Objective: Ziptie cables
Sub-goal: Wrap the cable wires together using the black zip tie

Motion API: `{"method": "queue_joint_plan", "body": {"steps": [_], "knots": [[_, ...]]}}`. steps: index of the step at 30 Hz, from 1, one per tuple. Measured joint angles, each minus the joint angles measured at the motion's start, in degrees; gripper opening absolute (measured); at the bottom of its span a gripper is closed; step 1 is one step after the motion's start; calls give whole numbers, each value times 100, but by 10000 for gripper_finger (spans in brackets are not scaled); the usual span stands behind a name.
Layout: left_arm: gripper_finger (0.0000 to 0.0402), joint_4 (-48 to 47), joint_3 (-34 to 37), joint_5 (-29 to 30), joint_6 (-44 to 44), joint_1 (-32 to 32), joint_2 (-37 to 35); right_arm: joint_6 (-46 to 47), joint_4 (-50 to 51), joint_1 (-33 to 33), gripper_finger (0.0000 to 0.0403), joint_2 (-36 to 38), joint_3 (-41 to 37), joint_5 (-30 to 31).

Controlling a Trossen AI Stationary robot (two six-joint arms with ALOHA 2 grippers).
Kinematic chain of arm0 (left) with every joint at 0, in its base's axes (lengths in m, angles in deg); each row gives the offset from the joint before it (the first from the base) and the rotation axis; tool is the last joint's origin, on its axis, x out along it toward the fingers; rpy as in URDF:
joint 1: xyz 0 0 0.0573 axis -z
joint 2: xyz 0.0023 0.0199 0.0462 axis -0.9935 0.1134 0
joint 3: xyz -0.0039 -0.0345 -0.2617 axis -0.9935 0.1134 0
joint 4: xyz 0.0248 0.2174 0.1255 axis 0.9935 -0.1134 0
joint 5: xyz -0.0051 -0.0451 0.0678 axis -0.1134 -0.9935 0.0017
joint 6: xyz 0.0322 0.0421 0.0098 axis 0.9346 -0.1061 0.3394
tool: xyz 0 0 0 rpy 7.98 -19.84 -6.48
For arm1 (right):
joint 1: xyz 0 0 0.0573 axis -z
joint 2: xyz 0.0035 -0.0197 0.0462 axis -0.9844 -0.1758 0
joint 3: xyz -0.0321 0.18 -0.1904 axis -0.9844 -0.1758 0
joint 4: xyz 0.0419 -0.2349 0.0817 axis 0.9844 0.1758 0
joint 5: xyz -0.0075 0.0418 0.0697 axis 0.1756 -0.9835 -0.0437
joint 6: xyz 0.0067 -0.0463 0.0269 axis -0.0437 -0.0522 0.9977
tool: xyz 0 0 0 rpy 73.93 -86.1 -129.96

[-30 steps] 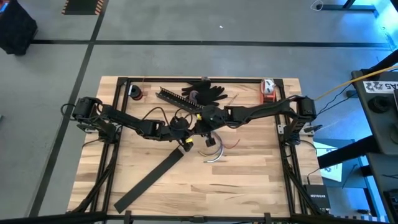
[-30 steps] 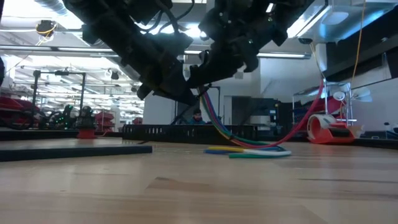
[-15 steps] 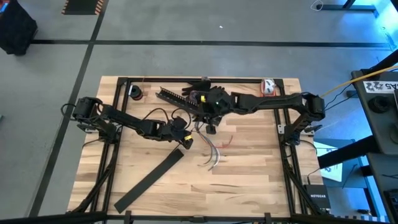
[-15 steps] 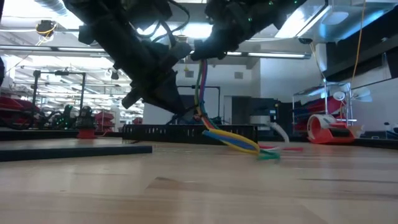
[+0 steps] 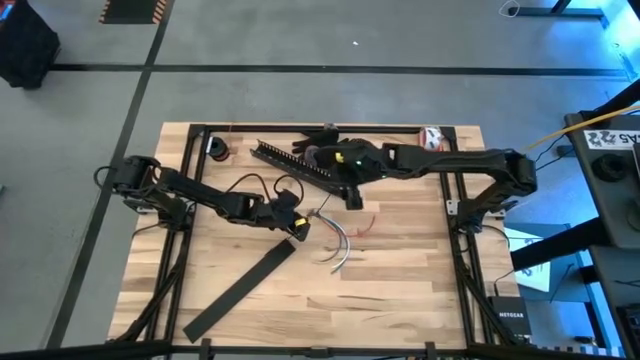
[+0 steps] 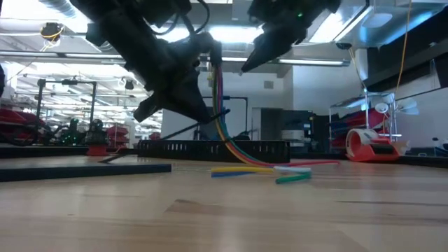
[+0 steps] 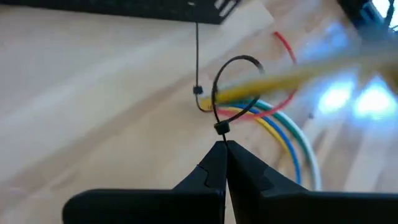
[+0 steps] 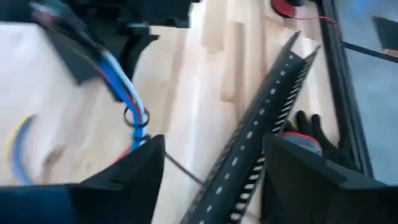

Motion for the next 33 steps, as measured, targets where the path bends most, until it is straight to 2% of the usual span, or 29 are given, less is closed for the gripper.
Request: {"method": "queue_joint_plan", "body": {"steps": [6, 10, 13, 16, 19, 24, 26, 33], "knots": [[0, -72, 0, -337, -472, 0, -206, -33, -471, -192, 270, 407, -842, -754], [0, -74, -2, -784, -738, -49, -248, -44, -1546, -575, 259, 431, -1733, -764], [0, -277, -4, -901, -441, -45, -252, -53, -2550, -869, 252, 353, -2276, -428], [0, -580, -4, -855, 609, -50, -252, 82, -3123, -1066, 248, 312, -2560, -14], [0, -922, -4, -450, 2139, -51, -252, 588, -3414, -1188, 248, 276, -2585, 171], [0, -1004, -10, 182, 5427, -55, -252, 2560, -3724, -1194, 247, 197, -2468, 112], [0, -1032, -69, 354, 6464, -55, -254, 3297, -3902, -1154, 247, 118, -2473, -10], [0, -982, -683, 888, 8725, 88, -414, 4900, -4685, -1121, 247, -285, -2473, 110]]}}
